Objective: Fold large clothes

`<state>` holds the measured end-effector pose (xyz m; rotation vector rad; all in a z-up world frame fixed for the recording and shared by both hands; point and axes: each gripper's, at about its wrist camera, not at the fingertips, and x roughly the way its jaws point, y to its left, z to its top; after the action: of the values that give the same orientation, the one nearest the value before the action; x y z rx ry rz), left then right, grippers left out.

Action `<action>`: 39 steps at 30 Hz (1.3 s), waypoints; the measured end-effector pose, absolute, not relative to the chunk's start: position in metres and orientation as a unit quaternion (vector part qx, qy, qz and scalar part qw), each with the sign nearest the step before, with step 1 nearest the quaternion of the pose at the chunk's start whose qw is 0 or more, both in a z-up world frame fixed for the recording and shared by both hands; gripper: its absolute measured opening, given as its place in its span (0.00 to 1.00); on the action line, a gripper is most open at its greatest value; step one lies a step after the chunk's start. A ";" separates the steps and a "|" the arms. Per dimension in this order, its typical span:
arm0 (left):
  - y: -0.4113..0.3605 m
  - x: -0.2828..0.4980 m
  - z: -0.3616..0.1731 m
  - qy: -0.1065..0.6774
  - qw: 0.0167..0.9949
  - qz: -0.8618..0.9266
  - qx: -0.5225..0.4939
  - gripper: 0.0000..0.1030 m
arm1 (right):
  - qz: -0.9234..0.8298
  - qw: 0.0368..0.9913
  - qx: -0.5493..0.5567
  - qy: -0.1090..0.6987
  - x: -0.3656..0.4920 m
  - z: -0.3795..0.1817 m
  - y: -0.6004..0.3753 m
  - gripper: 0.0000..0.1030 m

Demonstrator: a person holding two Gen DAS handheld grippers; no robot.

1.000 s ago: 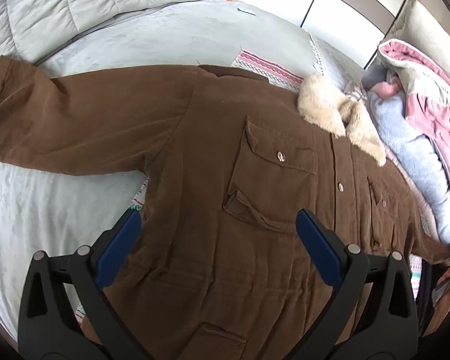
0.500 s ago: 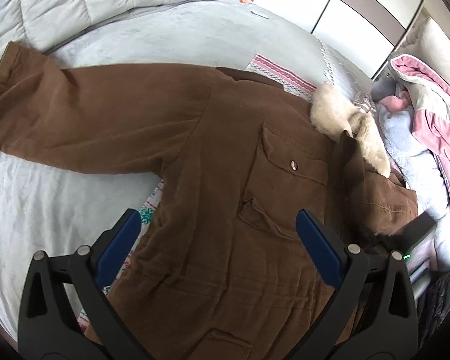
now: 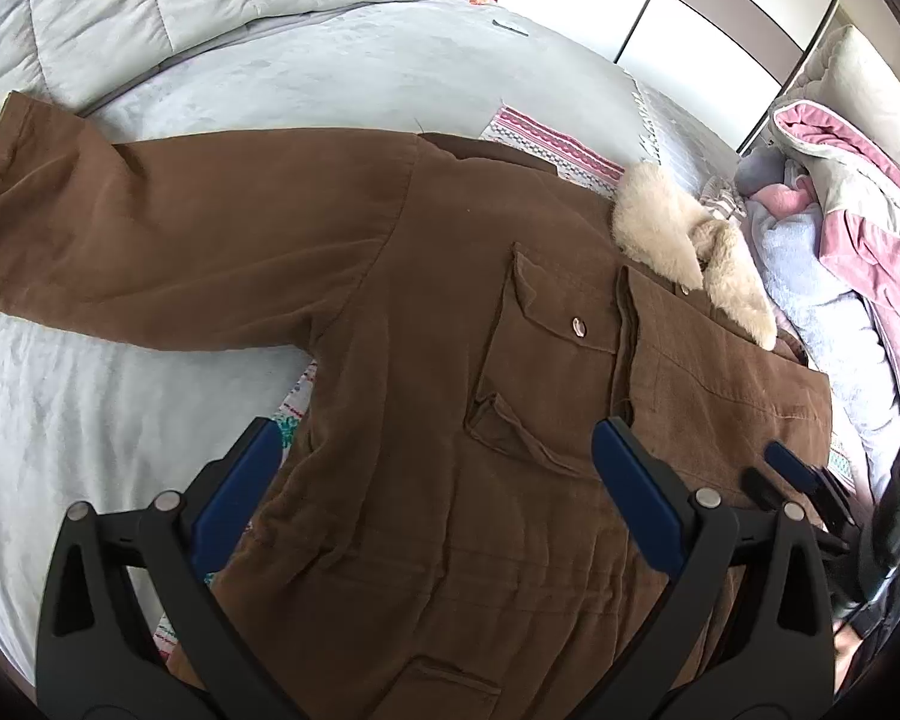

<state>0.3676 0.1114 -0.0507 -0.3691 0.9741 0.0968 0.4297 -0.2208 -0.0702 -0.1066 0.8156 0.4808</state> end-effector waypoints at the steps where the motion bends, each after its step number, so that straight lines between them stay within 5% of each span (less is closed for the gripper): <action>1: 0.112 0.368 -0.051 0.465 0.866 0.046 -0.178 0.99 | 0.233 0.890 -0.038 0.390 0.433 -0.069 -0.231 0.56; 6: 0.110 0.368 -0.051 0.466 0.866 0.045 -0.175 0.99 | 0.123 0.907 0.016 0.402 0.438 -0.066 -0.311 0.57; 12: 0.106 0.369 -0.052 0.465 0.868 0.046 -0.166 0.99 | -0.014 0.898 0.094 0.430 0.450 -0.133 -0.412 0.57; 23: 0.139 0.365 -0.045 0.453 0.870 0.077 -0.180 0.99 | -0.039 0.865 0.063 0.496 0.410 -0.070 -0.356 0.59; 29: 0.190 0.348 -0.034 0.427 0.871 0.140 -0.199 0.99 | 0.054 0.867 0.185 0.459 0.340 -0.057 -0.362 0.79; 39: 0.320 0.310 -0.048 0.387 0.811 0.358 -0.253 0.99 | 0.045 0.869 0.197 0.451 0.321 -0.058 -0.401 0.79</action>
<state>0.3097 0.3204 -0.0484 -0.5406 0.8274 0.7654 0.3206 -0.4008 -0.0579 0.4127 0.9433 0.0946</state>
